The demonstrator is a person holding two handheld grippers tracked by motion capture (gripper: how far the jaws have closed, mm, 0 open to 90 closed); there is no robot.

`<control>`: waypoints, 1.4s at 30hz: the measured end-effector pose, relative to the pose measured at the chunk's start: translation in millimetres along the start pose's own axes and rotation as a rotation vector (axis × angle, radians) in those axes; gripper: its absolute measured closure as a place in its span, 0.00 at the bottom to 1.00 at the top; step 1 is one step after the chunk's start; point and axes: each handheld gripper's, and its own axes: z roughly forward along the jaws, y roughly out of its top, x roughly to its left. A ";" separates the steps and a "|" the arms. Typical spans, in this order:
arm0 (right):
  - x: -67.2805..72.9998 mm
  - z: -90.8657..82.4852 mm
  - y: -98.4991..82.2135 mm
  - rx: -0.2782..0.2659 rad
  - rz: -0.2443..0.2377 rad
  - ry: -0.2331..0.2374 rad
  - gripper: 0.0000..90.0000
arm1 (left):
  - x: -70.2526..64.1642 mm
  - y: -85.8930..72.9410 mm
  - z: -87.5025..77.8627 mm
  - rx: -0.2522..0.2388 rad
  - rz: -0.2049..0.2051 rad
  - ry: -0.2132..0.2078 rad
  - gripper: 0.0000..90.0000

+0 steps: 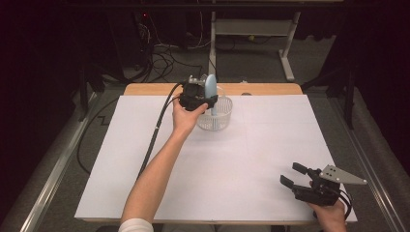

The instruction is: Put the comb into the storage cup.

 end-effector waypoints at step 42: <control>0.2 0.9 0.1 0.005 0.002 0.002 0.29 | 32.6 -18.1 -18.4 0.035 -0.084 0.080 0.35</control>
